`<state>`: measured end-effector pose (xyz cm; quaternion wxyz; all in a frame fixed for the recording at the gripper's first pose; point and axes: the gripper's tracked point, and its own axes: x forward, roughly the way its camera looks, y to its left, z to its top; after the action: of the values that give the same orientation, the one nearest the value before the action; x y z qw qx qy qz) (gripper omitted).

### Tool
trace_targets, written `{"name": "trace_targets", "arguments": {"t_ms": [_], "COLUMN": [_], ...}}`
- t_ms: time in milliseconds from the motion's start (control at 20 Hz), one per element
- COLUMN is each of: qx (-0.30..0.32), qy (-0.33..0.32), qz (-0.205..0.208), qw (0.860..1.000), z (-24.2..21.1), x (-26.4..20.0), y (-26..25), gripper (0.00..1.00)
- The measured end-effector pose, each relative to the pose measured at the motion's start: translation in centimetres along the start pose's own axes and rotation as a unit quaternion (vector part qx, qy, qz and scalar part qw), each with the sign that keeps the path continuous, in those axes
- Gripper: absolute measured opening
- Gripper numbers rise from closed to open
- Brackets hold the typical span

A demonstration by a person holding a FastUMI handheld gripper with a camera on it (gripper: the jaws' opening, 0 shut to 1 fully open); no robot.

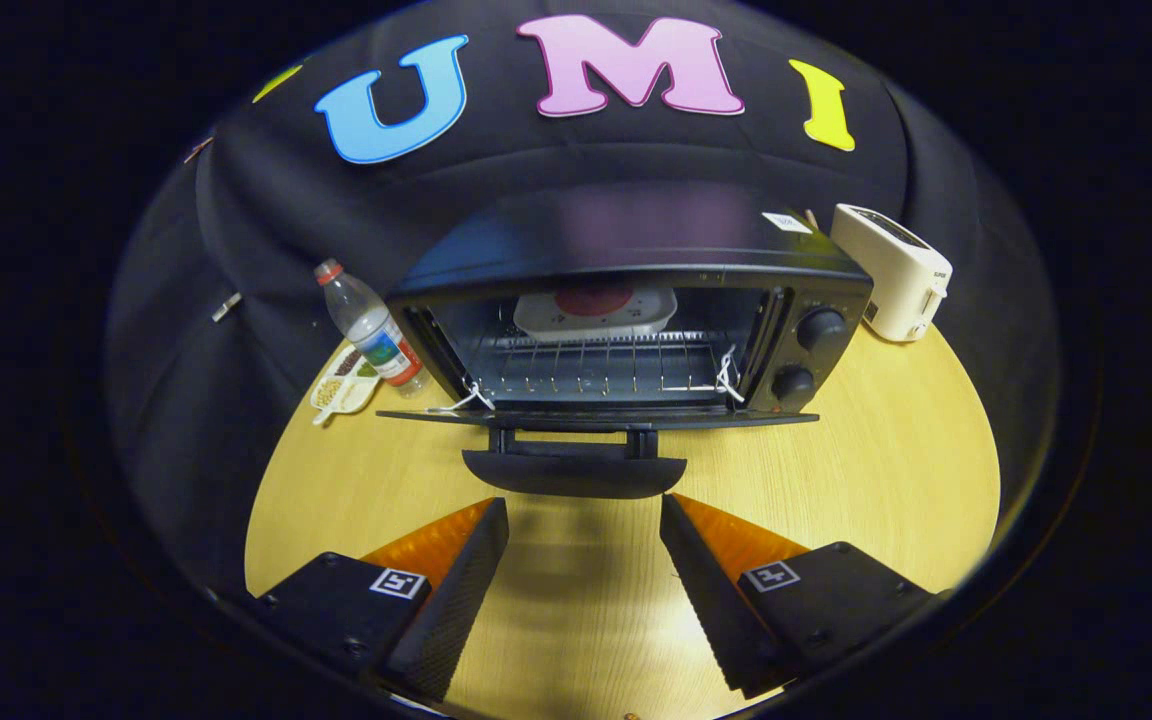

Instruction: Open the toaster oven, put the food inside, and close the toaster oven door.

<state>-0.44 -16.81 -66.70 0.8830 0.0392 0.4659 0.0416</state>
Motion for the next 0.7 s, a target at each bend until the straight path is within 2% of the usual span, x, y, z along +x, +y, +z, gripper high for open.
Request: {"name": "trace_targets", "arguments": {"t_ms": [300,700], "qx": [0.017,0.002], "qy": [-0.048,-0.112], "qz": [-0.003,-0.006], "qw": [0.999,0.994], "z": [3.8,8.8], "x": [-5.5,-13.7], "y": [-3.8,-9.7], "gripper": [0.99,0.99]}}
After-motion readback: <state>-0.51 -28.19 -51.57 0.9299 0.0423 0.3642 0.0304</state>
